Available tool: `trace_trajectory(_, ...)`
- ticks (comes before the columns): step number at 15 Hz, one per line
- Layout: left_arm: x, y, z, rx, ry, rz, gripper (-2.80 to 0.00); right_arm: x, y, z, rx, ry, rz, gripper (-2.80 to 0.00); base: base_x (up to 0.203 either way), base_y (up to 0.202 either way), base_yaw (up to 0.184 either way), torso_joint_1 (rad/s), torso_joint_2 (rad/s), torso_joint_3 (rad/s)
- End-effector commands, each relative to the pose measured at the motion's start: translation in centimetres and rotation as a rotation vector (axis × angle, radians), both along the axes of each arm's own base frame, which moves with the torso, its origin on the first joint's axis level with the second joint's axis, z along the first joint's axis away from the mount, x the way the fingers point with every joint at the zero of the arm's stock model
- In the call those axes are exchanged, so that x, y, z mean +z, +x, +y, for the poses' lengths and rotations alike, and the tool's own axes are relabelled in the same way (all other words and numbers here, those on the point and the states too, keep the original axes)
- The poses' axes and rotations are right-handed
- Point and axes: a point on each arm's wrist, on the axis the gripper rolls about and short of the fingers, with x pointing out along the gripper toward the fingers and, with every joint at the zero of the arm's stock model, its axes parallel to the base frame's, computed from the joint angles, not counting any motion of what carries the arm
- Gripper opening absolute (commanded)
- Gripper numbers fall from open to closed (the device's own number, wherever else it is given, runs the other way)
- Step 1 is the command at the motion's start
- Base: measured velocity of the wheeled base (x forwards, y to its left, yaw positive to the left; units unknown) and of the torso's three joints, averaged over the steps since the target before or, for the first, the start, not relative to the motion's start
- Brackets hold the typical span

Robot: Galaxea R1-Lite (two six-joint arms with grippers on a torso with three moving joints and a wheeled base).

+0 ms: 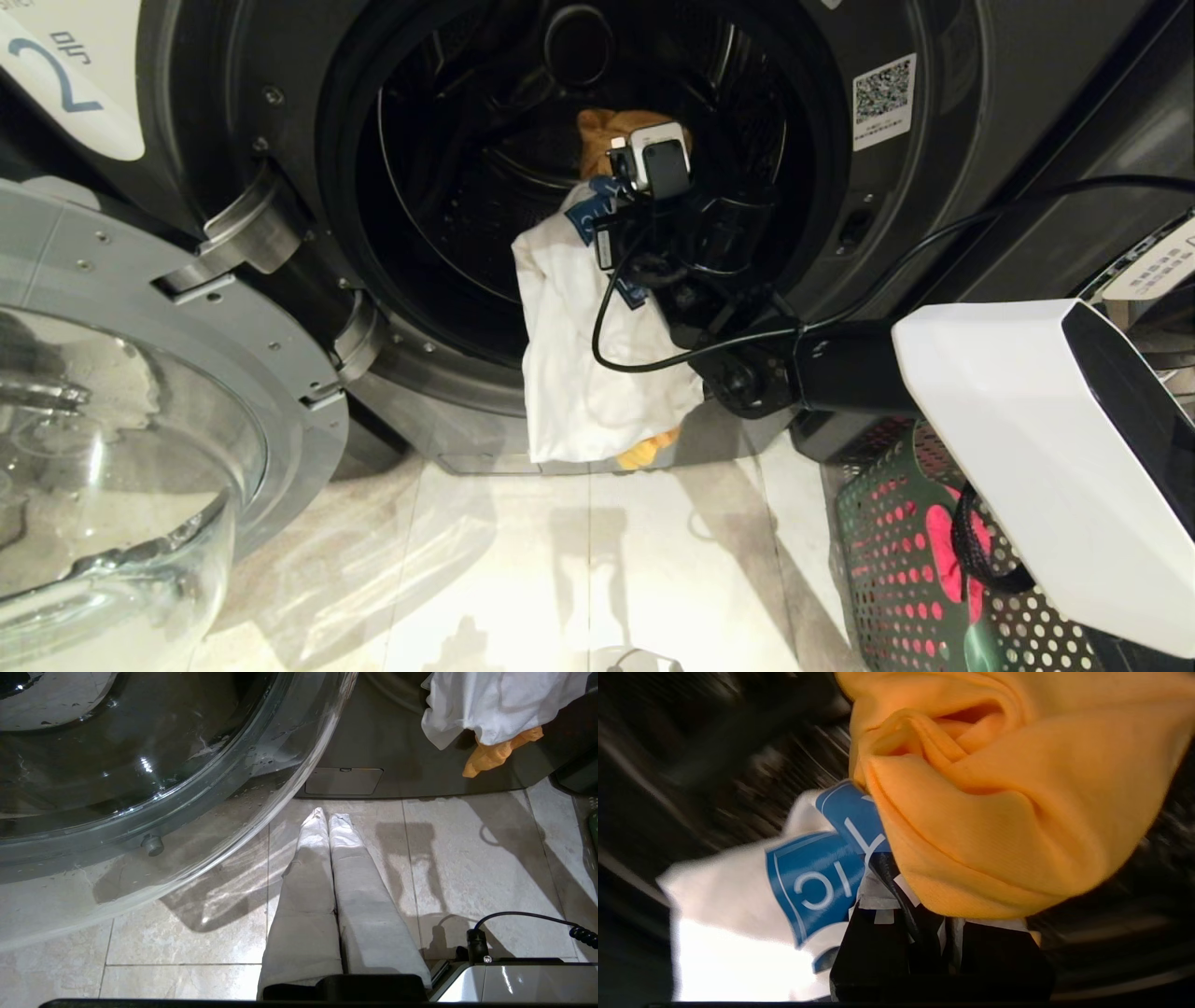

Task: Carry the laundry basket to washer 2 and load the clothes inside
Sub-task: Place the clothes into the washing machine

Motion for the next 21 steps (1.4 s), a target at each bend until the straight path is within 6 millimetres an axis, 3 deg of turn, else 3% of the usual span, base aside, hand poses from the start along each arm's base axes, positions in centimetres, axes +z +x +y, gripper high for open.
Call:
trace_trajectory(1, 0.0, 0.0, 0.0, 0.000, 0.000, -0.001, -2.80, 0.4, 0.8, -1.6, -0.038, -0.024, 0.033, -2.80, 0.000, 0.000, 0.000, 0.000, 0.00, 0.000)
trace_trajectory(3, 0.0, 0.0, 0.0, 0.002, 0.000, -0.001, -2.80, 0.7, 1.0, -2.0, -0.047, -0.032, 0.046, -2.80, 0.000, 0.000, 0.000, 0.000, 0.00, 0.000)
trace_trajectory(4, 0.0, 0.0, 0.0, 0.000, 0.000, -0.001, -2.80, 0.8, 1.0, -2.0, -0.048, -0.029, 0.039, -0.83, 0.000, 0.000, 0.000, 0.000, 0.00, 0.000)
trace_trajectory(5, 0.0, 0.0, 0.0, 0.001, 0.000, -0.001, -2.80, 0.9, 0.9, -2.0, -0.046, -0.028, 0.038, 0.00, 0.000, 0.000, 0.000, 0.000, 0.00, 0.000)
trace_trajectory(14, 0.0, 0.0, 0.0, 0.000, 0.000, -0.001, -2.80, 1.5, -1.1, -0.8, 0.004, -0.064, 0.102, 0.00, 0.000, 0.000, 0.000, 0.000, 0.00, 0.000)
trace_trajectory(17, 0.0, 0.0, 0.0, 0.000, 0.000, -0.001, -2.80, 0.9, -3.3, -0.5, 0.044, -0.097, 0.194, 0.00, 0.000, 0.000, 0.000, 0.000, 0.00, 0.000)
trace_trajectory(21, 0.0, 0.0, 0.0, 0.000, 0.000, -0.001, -2.80, -1.3, -7.6, -1.5, 0.098, -0.152, 0.402, 0.00, 0.000, 0.000, 0.000, 0.000, 0.00, 0.000)
